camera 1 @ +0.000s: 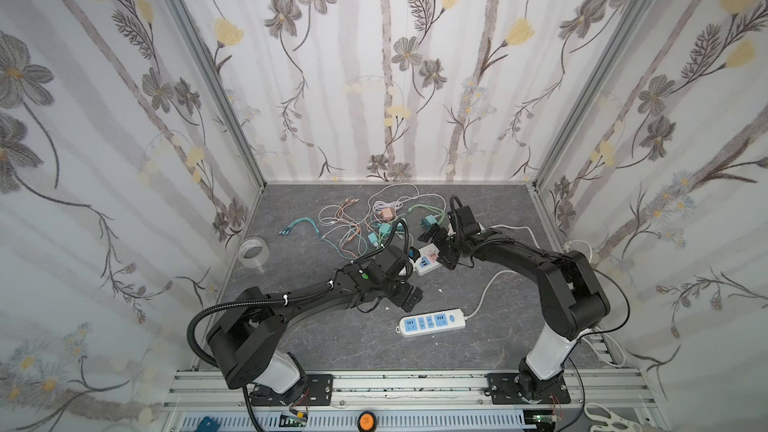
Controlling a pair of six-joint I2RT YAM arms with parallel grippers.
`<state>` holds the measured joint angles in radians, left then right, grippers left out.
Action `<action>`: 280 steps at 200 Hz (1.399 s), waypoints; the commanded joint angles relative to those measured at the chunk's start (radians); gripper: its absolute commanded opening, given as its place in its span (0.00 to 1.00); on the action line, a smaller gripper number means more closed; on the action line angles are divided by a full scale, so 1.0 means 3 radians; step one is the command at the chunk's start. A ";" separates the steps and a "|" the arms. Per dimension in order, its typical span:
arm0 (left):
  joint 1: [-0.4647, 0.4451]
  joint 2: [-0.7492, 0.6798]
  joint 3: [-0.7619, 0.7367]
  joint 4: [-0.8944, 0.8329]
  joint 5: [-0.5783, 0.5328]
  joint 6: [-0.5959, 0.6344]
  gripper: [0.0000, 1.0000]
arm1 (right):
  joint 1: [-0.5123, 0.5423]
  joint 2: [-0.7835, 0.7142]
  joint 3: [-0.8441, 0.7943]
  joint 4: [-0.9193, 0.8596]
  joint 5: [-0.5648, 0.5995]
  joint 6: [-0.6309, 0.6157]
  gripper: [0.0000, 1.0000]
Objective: Insert the plug
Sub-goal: 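Drag the long multicolor strip with the right gripper toward the table center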
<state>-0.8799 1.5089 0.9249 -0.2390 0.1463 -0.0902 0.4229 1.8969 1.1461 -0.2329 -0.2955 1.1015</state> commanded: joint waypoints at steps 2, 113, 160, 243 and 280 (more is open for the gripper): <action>0.0003 0.0075 0.0095 0.0072 -0.0196 -0.0052 1.00 | -0.0192 -0.0134 0.0154 -0.0313 0.0172 -0.0469 0.98; -0.0006 0.0929 0.1019 -0.0174 -0.0809 -0.0198 1.00 | -0.0925 0.1176 0.2236 -0.2328 0.0982 -0.2966 0.76; -0.0101 0.1299 0.1417 -0.0380 -0.0985 -0.0150 1.00 | -0.0924 0.1792 0.3154 -0.2706 0.0951 -0.3170 0.56; -0.0148 0.1776 0.1923 -0.0532 -0.1154 -0.0042 1.00 | -0.0918 0.2342 0.3798 -0.2739 0.0321 -0.2552 0.08; -0.0146 0.1829 0.1895 -0.0495 -0.1012 0.0020 1.00 | -0.0909 0.2354 0.3809 -0.2661 0.0329 -0.2314 0.00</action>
<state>-0.9241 2.0514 1.4948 -0.3862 -0.1749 -0.1036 0.1467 2.5996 2.2757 -1.0645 -0.1783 0.3321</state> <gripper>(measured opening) 0.997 0.067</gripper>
